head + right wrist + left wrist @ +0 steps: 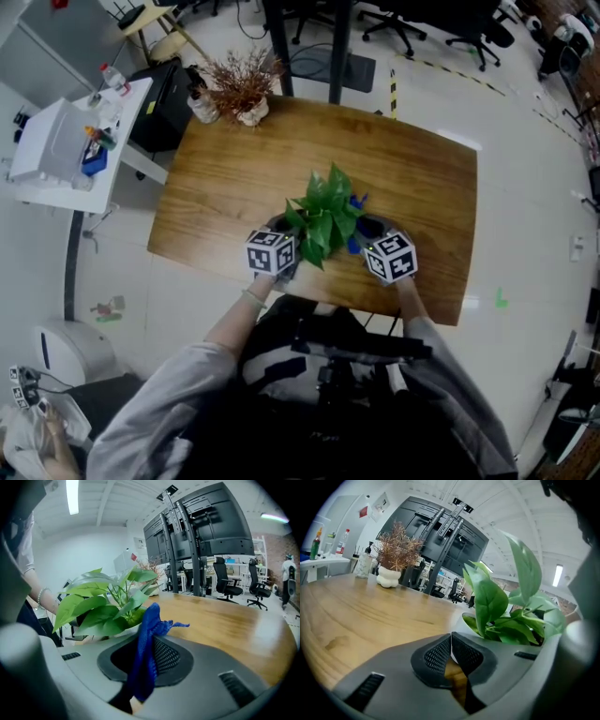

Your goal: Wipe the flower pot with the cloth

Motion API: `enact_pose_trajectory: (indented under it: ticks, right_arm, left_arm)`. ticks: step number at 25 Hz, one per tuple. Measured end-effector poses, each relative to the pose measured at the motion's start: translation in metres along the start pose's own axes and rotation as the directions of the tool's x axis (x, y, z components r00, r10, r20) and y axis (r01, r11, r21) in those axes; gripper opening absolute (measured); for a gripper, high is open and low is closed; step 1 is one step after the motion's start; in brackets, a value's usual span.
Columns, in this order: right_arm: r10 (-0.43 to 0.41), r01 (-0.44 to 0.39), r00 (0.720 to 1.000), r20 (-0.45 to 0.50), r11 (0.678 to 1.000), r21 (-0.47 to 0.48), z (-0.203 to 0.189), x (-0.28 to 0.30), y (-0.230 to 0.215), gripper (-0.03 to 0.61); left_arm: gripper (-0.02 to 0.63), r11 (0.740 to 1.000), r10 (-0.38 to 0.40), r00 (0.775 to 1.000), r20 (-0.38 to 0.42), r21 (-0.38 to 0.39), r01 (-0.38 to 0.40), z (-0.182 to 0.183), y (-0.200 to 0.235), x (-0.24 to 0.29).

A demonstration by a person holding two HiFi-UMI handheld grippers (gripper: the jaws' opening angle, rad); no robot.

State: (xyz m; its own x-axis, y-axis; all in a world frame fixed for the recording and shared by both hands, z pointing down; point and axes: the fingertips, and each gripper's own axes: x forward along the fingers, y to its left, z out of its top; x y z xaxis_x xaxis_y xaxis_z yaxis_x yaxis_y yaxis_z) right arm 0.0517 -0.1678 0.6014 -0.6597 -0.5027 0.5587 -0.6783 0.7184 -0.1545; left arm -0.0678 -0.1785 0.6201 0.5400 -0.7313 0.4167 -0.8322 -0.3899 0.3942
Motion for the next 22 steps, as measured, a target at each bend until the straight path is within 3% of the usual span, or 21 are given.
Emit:
enact_pose_trajectory:
  ticks: [5, 12, 17, 22]
  right_arm:
    - [0.014, -0.014, 1.0, 0.01, 0.997, 0.075, -0.015, -0.003, 0.019, 0.087]
    - [0.058, -0.055, 0.998, -0.028, 0.994, 0.093, -0.04, -0.008, 0.049, 0.087]
    - [0.029, -0.027, 0.999, -0.022, 0.993, 0.113, -0.044, -0.019, 0.041, 0.087]
    - [-0.005, 0.004, 1.0, 0.017, 0.996, 0.086, -0.02, -0.03, 0.015, 0.087]
  left_arm:
    - [0.005, 1.0, 0.016, 1.0, -0.007, -0.004, -0.016, -0.001, 0.01, 0.002]
    - [0.005, 1.0, 0.011, 1.0, -0.01, -0.017, -0.011, 0.001, 0.015, 0.003]
    - [0.005, 0.999, 0.02, 1.0, -0.01, -0.027, -0.02, -0.003, 0.011, 0.001]
    - [0.005, 0.998, 0.031, 1.0, -0.004, -0.052, -0.031, -0.009, 0.013, -0.006]
